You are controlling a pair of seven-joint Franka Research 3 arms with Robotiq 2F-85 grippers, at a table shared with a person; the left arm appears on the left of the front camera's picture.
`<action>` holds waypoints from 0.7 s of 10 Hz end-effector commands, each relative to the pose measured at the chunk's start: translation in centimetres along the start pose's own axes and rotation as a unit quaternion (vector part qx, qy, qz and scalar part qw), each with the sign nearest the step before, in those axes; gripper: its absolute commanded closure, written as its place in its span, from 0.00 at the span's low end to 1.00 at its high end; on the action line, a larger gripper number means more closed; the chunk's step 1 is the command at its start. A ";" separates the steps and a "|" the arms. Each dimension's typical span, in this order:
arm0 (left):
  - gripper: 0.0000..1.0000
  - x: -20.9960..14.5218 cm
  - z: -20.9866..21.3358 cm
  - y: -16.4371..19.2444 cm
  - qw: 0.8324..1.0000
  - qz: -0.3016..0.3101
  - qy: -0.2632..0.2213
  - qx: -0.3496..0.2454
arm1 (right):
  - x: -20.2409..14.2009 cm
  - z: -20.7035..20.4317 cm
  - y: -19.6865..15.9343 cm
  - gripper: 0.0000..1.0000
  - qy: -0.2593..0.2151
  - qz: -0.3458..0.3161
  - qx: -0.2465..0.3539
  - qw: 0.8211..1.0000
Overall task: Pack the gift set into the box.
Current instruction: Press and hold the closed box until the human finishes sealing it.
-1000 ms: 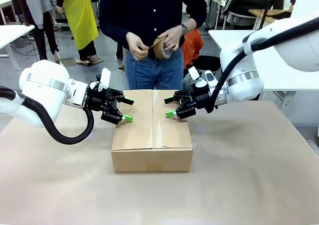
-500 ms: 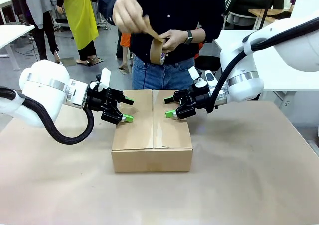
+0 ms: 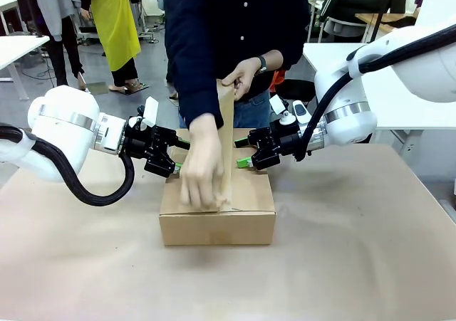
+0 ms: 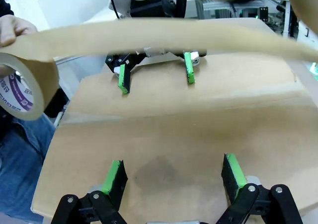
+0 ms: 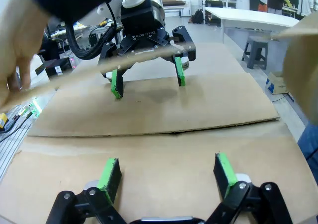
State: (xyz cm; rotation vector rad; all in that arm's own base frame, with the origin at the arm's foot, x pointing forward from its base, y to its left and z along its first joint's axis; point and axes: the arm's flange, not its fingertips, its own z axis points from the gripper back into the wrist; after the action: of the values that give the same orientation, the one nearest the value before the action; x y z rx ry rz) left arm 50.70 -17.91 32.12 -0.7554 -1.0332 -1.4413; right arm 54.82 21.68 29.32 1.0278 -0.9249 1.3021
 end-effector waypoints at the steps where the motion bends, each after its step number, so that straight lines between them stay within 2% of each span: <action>1: 0.00 -0.1 -0.2 -0.1 1.000 0.000 0.004 0.001 | -0.3 -0.1 0.1 0.00 0.001 -0.001 -0.002 1.000; 7: 0.00 -0.1 -0.2 -0.1 1.000 0.000 0.004 0.001 | -0.3 -0.1 0.1 0.00 0.001 -0.001 -0.002 1.000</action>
State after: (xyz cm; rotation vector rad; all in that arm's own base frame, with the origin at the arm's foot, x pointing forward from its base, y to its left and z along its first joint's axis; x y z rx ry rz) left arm 50.70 -17.92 32.13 -0.7554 -1.0334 -1.4415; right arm 54.82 21.68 29.32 1.0278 -0.9250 1.3020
